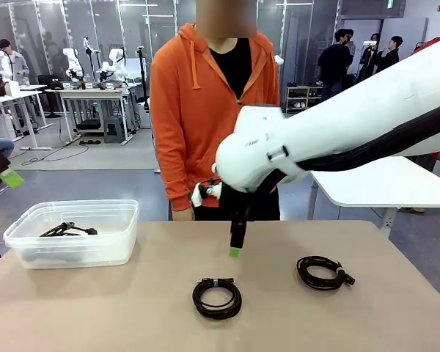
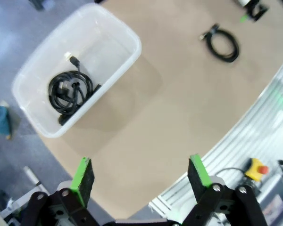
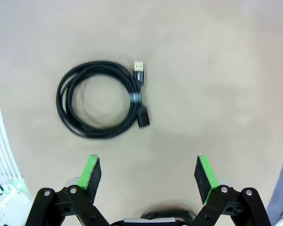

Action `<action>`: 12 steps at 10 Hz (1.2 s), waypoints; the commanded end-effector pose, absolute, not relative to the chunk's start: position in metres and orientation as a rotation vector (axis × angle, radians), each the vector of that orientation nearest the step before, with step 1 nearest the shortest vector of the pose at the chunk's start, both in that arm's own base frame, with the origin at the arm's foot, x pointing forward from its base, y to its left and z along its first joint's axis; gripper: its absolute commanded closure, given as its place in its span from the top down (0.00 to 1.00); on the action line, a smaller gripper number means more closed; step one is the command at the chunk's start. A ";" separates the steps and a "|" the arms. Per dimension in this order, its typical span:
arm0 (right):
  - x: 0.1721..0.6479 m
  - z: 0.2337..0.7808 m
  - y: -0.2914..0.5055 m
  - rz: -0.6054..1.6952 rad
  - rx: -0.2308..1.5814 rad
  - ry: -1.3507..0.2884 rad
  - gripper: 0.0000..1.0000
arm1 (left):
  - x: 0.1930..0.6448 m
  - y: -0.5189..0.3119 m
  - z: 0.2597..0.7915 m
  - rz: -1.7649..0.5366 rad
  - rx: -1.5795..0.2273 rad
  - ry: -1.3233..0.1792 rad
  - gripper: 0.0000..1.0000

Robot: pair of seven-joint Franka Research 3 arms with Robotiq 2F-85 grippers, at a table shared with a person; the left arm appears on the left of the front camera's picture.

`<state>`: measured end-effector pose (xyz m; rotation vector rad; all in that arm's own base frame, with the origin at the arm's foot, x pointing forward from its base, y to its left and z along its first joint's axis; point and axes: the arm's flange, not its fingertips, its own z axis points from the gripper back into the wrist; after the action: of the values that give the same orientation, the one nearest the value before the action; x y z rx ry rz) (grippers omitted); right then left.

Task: Organize and store the cables.
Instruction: Place the USB Extension Cable into the Organizing box.

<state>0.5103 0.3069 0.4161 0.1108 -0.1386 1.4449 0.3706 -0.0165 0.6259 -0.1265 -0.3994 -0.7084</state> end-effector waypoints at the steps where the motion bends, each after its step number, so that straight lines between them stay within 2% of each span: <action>1: 0.485 0.438 0.256 1.400 0.114 -0.197 1.00 | 0.389 -0.039 0.628 -0.788 -0.080 -0.375 1.00; 5: 0.470 0.477 0.144 1.172 0.168 -0.335 1.00 | 0.433 -0.104 0.605 -0.932 -0.117 -0.327 1.00; 6: 0.460 0.485 0.117 1.105 0.178 -0.374 1.00 | 0.442 -0.126 0.593 -0.978 -0.116 -0.276 1.00; 12: 0.395 0.516 -0.011 0.862 0.174 -0.562 1.00 | 0.470 -0.221 0.529 -1.092 -0.132 -0.200 1.00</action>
<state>0.4111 -0.0054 0.5182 0.1730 -0.5064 0.8750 0.4587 -0.2182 0.5280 -0.1225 -0.1880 -1.0727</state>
